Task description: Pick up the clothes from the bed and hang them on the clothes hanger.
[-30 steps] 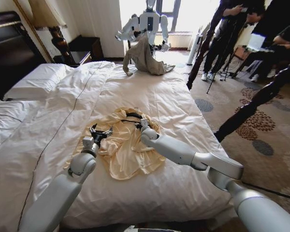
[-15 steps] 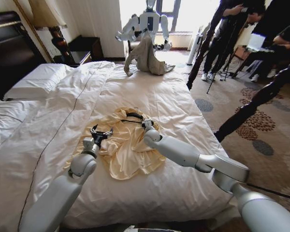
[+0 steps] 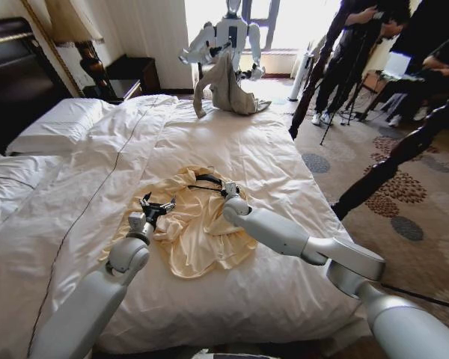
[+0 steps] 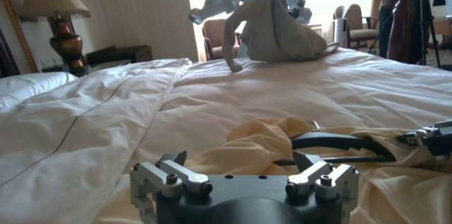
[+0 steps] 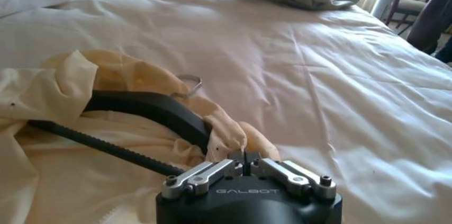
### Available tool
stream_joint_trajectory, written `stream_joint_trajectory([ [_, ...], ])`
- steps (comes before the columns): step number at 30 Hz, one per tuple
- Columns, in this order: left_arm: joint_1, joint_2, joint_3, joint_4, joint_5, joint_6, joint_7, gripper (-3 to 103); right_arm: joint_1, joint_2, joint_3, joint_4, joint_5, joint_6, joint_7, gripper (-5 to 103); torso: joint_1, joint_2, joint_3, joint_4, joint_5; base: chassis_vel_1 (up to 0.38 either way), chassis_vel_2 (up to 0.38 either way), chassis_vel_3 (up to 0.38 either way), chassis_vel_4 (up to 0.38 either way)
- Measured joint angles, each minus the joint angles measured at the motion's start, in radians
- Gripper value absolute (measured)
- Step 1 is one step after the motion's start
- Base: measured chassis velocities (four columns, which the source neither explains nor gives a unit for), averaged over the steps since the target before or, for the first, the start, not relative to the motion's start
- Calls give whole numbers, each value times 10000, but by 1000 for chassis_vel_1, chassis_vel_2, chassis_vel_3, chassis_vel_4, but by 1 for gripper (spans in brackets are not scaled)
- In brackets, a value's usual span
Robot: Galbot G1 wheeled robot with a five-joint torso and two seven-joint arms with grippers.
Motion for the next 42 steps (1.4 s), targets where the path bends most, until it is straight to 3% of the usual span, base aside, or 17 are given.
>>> stream_joint_trajectory([
  [8,-74,47,41,-69,-44,53,-29,100,378,356,58,-165,16,425,-952,-1,0,0,0,-1,-1,0,0,0,0],
  [24,18,116,-120,-248,-119,102,-83,100,1290,3030,787,-2805,-929,842,-2500,0,0,0,0,6,-3,0,0,0,0],
  [35,373,-61,-191,-386,-16,88,-102,100,1126,3075,1395,-4554,-2008,1160,-3181,0,1,0,1,-4,0,0,0,0,0],
  [42,596,-63,-318,-567,6,89,-110,100,601,3061,875,-3255,-1245,130,-3182,-2,0,0,1,5,0,0,0,0,0],
])
